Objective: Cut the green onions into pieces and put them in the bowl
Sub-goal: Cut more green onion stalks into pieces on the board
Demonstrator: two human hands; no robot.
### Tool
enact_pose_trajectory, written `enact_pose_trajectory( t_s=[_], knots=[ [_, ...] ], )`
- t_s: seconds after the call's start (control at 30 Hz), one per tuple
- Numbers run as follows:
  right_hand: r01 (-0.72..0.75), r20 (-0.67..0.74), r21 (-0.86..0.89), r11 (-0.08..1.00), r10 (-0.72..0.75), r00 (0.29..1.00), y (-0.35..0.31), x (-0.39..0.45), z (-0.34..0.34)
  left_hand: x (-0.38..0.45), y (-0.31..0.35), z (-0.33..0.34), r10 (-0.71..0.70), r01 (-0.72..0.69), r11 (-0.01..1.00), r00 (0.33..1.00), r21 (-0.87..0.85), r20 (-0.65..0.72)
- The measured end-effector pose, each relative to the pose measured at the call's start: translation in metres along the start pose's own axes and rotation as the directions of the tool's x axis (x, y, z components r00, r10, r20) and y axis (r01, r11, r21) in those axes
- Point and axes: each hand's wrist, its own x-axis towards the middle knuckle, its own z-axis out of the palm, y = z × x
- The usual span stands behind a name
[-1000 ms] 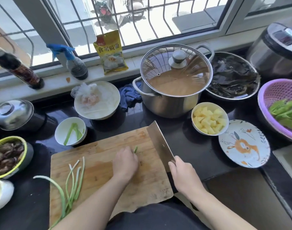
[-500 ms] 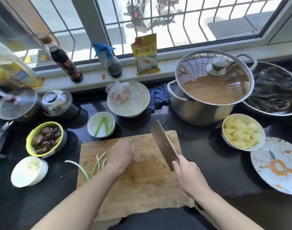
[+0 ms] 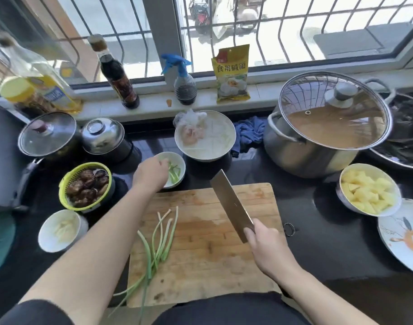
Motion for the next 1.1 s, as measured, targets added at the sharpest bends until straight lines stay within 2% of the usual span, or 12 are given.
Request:
enact_pose_trajectory(
  t_s=[0.1, 0.2, 0.27, 0.33, 0.43, 0.53, 0.67, 0.73, 0.8, 0.93, 1.03, 1.1],
  knots=[
    [-0.020, 0.003, 0.012, 1.000, 0.020, 1.000, 0.003, -0.001, 0.008, -0.070, -0.036, 0.020, -0.020, 0.019, 0.993, 1.000, -0.119, -0.007],
    [-0.054, 0.016, 0.039, 0.998, 0.054, 0.998, 0.009, -0.007, 0.016, -0.147, -0.062, 0.064, -0.017, 0.018, 1.000, 0.990, -0.008, 0.140],
    [-0.056, 0.039, 0.007, 0.998, 0.056, 0.998, 0.013, -0.012, 0.018, -0.174, -0.068, 0.087, 0.023, -0.030, 0.999, 0.990, 0.043, 0.142],
    [-0.055, 0.060, 0.000, 0.998, 0.055, 0.997, 0.016, -0.016, 0.017, -0.176, -0.068, 0.098, 0.050, -0.055, 0.996, 0.995, 0.066, 0.081],
    [-0.040, 0.073, -0.018, 0.999, 0.041, 0.997, 0.018, -0.019, 0.013, -0.163, -0.063, 0.099, -0.004, 0.003, 0.996, 1.000, 0.090, 0.019],
    [-0.028, 0.058, -0.014, 1.000, 0.029, 0.998, 0.022, -0.020, 0.008, -0.152, -0.061, 0.095, -0.058, 0.057, 0.993, 0.998, 0.100, 0.005],
    [-0.024, 0.038, -0.009, 1.000, 0.025, 0.999, 0.027, -0.023, 0.000, -0.152, -0.057, 0.094, -0.044, 0.046, 0.986, 0.999, 0.159, -0.016],
    [-0.027, 0.031, -0.015, 1.000, 0.028, 0.999, 0.030, -0.027, -0.005, -0.155, -0.047, 0.098, 0.029, -0.024, 0.985, 0.999, 0.169, -0.027],
    [-0.022, 0.016, -0.033, 0.999, 0.022, 1.000, 0.034, -0.032, -0.009, -0.160, -0.028, 0.107, 0.187, -0.184, 0.969, 0.982, 0.162, -0.003],
    [0.011, -0.029, -0.150, 0.989, -0.015, 0.999, 0.041, -0.048, -0.011, -0.175, 0.025, 0.134, 0.427, -0.437, 0.877, 0.899, 0.197, 0.095],
    [0.005, -0.022, -0.206, 0.979, -0.010, 1.000, 0.048, -0.058, -0.007, -0.182, 0.042, 0.148, 0.500, -0.519, 0.821, 0.855, 0.238, 0.138],
    [-0.008, -0.004, -0.224, 0.975, 0.007, 1.000, 0.053, -0.061, -0.005, -0.185, 0.035, 0.148, 0.509, -0.521, 0.828, 0.853, 0.205, 0.113]
  ],
)
